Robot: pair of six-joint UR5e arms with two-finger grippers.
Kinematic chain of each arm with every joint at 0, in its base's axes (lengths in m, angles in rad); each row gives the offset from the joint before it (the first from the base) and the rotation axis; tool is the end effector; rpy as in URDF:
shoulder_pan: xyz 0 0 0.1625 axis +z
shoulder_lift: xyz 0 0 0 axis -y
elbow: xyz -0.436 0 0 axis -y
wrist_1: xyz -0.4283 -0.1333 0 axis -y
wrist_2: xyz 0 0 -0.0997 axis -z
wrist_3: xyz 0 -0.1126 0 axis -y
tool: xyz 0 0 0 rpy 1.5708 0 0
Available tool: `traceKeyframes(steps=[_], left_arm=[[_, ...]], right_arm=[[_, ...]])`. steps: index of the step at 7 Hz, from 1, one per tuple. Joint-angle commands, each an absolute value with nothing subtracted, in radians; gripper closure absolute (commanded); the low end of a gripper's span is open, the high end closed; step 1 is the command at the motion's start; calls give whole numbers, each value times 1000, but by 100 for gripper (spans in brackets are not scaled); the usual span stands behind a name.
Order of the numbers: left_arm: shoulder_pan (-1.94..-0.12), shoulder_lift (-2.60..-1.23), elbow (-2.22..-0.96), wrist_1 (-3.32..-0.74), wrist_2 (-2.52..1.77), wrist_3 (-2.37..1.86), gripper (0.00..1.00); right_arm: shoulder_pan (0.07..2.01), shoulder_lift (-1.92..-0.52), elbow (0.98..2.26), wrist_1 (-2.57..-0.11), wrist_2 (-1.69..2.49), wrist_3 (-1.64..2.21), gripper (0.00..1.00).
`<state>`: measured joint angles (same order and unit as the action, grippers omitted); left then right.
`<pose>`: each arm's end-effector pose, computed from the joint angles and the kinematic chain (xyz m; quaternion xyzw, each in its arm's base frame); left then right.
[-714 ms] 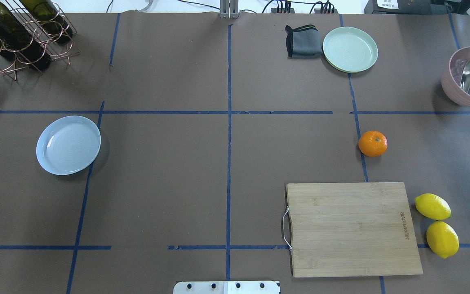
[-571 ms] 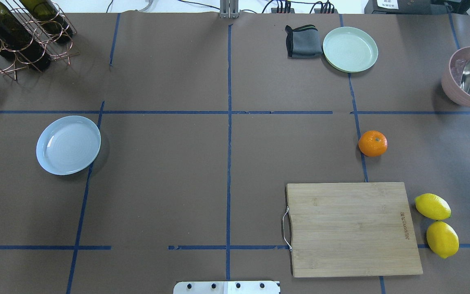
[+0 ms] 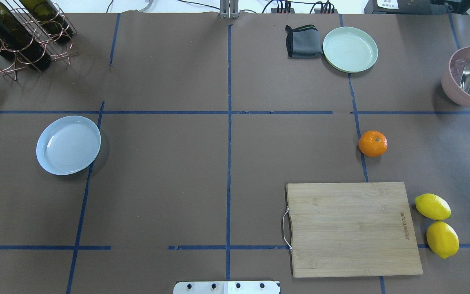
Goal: Pick orange to plate
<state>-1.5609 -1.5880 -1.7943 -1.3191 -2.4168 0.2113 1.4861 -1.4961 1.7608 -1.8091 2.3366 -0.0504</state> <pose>-0.0438 -0.5228 0.5721 0.0363 0.4089 0.0984 0.9065 0.0087 -0.5504 0.5637 0.0058 -0.3737 -0.0675 0.9251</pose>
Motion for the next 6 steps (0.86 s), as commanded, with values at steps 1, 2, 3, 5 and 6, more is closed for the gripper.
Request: traceKeyframes(steps=[1, 2, 3, 5, 6], left_arm=[[-1529, -1582, -1804, -1331, -2427, 215, 0], [-1529, -1563, -1798, -1335, -2478, 216, 0], [-1488, -1566, -1802, -1382, -2610, 207, 0], [-1366, -1572, -1769, -1576, -2623, 61, 0], [-1274, -1572, -1725, -1779, -2555, -166, 0]], right_arm=[[1482, -1500, 1759, -1809, 2371, -41, 0], [1482, -1502, 1759, -1809, 2373, -43, 0], [1482, -1502, 1759, -1809, 2385, -43, 0], [1480, -1503, 1759, -1809, 2419, -43, 0], [1480, -1511, 1759, -1809, 2439, -43, 0]])
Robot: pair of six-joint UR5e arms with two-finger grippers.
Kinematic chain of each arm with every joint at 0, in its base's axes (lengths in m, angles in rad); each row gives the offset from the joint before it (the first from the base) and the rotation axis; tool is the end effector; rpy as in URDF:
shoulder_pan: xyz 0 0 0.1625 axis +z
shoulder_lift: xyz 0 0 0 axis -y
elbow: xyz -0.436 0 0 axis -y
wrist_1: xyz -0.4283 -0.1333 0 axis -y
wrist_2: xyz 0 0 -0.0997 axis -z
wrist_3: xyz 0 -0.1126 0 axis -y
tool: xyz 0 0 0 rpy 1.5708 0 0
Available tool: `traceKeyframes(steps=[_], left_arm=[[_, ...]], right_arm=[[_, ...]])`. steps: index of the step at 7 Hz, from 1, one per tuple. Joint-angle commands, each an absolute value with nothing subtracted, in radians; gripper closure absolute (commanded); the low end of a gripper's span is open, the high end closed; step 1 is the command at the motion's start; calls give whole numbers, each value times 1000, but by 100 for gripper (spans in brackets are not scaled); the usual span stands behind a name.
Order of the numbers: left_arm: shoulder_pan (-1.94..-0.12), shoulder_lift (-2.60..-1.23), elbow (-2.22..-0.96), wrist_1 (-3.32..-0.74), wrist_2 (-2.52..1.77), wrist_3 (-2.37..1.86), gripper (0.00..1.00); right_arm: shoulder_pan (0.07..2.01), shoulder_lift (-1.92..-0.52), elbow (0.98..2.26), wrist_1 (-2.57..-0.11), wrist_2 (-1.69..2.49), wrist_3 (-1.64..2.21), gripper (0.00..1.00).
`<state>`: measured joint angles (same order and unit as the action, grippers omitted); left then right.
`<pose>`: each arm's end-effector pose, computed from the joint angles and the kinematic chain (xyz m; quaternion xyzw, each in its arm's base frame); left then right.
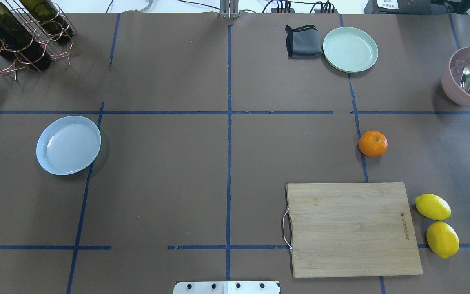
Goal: Pick orange to plate
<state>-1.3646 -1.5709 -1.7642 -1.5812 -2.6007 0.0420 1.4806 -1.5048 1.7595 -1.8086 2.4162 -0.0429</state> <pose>0.0725 -0.5260 0.5527 0.0481 0.4955 0.1569 0.8529 -0.0002 -0.5464 0.5626 -0.0020 -0.4103 -0.0641 0.9097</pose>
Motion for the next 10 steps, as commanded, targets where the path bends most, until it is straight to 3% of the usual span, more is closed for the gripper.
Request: traceKeyframes(steps=[1, 2, 6, 10], left_arm=[[-1141, -1572, -1721, -1953, -2348, -483, 0], [-1035, -1578, -1691, -2062, -2268, -705, 2], [-996, -1679, -1528, -2109, -2273, -747, 12], [-904, -1712, -1494, -2111, -2267, -799, 23]], right_arm=[[1479, -1512, 1759, -1793, 2441, -43, 0], [1479, -1531, 1758, -1752, 2442, -43, 0], [1477, -1548, 1759, -1723, 2442, -43, 0], [1471, -1542, 1761, -1721, 2441, -44, 0]])
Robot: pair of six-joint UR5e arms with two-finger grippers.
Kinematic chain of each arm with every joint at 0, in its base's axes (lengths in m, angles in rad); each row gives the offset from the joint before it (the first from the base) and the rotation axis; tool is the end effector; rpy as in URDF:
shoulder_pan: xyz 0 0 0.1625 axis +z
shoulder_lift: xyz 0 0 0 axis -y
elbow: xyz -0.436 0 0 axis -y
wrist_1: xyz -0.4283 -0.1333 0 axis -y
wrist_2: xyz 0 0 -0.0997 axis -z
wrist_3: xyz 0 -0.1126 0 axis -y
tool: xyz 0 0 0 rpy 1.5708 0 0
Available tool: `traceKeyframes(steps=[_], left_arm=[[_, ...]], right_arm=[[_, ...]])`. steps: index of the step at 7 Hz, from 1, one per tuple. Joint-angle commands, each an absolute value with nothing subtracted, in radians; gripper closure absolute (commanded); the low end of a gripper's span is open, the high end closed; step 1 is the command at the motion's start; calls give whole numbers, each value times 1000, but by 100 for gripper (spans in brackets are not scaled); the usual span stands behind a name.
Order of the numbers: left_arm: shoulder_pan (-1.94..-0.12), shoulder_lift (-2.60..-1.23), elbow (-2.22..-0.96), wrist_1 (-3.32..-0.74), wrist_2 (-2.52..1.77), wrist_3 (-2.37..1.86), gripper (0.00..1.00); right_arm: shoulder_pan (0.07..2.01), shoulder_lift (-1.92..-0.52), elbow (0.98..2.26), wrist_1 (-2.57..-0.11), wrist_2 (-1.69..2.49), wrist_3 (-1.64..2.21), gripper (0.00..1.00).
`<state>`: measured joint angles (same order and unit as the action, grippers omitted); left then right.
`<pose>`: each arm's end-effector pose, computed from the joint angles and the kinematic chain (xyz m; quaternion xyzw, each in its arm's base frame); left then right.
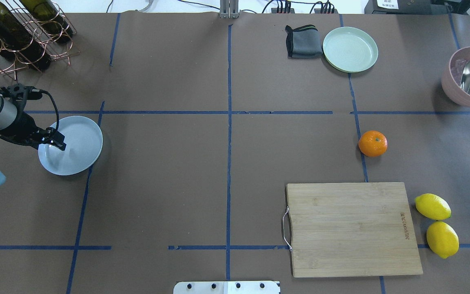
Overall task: Pick orange to plate
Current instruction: 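Lower the left gripper to the rim of the white plate and grip it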
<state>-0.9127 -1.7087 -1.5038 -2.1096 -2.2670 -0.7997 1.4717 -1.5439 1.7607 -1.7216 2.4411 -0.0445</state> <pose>0.3299 -0.5266 0.5778 -0.0063 0.4306 0.0387 0.9017 -0.0059 -0.5363 0.5721 0.0184 -0.4220 -0.0789 0.9030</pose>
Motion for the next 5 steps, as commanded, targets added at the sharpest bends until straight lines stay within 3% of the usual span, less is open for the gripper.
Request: traceKeyframes(steps=[1, 2, 3, 5], left_arm=[[-904, -1712, -1496, -2111, -2267, -798, 26], [-904, -1712, -1502, -2111, -2267, -799, 77], [-904, -1713, -1511, -2111, -2276, -799, 100], [-907, -1712, -1531, -2117, -2279, -810, 100]], right_arm=[[1471, -1540, 1763, -1721, 2441, -44, 0], [1471, -1539, 1763, -1721, 2441, -44, 0], [1471, -1539, 1770, -1721, 2441, -43, 0], [1471, -1539, 1773, -1723, 2441, -43, 0]])
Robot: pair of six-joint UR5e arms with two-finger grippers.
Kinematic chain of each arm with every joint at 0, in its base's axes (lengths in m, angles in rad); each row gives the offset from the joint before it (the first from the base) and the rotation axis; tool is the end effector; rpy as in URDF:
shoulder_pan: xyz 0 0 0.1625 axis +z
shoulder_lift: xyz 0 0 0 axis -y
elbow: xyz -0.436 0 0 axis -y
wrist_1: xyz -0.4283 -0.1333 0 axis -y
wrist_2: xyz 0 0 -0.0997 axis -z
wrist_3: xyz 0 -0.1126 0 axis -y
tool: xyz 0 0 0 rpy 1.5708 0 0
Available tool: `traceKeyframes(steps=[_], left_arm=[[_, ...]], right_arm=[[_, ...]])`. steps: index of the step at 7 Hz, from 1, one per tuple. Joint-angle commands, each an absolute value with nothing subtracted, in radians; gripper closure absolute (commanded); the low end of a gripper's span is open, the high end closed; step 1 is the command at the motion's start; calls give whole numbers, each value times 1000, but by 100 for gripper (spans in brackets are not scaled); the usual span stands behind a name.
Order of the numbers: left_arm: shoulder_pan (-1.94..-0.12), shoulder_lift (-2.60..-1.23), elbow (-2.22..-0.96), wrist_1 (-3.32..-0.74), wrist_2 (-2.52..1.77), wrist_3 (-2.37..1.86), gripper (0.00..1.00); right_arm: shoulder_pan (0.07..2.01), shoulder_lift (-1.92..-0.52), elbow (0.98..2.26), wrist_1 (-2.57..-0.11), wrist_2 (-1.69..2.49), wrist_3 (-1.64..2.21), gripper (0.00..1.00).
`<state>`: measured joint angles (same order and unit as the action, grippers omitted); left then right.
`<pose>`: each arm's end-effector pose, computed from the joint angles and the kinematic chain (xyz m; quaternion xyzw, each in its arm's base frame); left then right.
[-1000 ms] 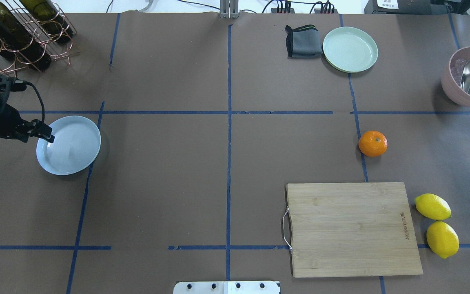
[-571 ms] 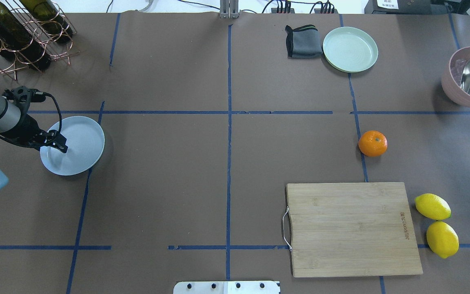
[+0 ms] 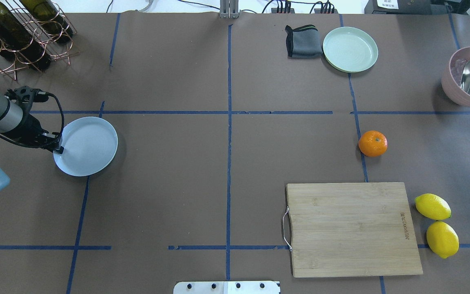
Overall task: Pick orange to plate
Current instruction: 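Lower the left gripper to the rim of the white plate and grip it, then slide the white plate with the left gripper toward the table center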
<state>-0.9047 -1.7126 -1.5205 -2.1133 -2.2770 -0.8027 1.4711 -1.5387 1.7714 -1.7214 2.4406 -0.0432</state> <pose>0.3353 -0.5241 0.5649 -0.0031 0.4399 0.0467 0.8968 -0.0063 -0.5381 0.5637 0.0253 -0.4218 -0.0819 0.9026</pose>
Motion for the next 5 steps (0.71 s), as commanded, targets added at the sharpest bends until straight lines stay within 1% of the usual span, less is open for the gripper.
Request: traceKeyframes(steps=[1, 2, 3, 4, 5], left_arm=[[-905, -1713, -1542, -2117, -2279, -814, 100], [-904, -1736, -1598, -2117, -2281, -881, 100], [-902, -1811, -1627, -2117, -2286, -1028, 100], [-890, -1909, -1621, -2117, -2328, -1142, 100], [-818, -1999, -1618, -2117, -2336, -1249, 100]], right_arm=[[1471, -1540, 1773, -1723, 2441, -43, 0], [1470, -1540, 1775, -1723, 2442, -43, 0], [1470, -1540, 1785, -1723, 2448, -43, 0], [1470, -1540, 1790, -1721, 2448, -43, 0], [1471, -1542, 1792, -1723, 2448, -43, 0]])
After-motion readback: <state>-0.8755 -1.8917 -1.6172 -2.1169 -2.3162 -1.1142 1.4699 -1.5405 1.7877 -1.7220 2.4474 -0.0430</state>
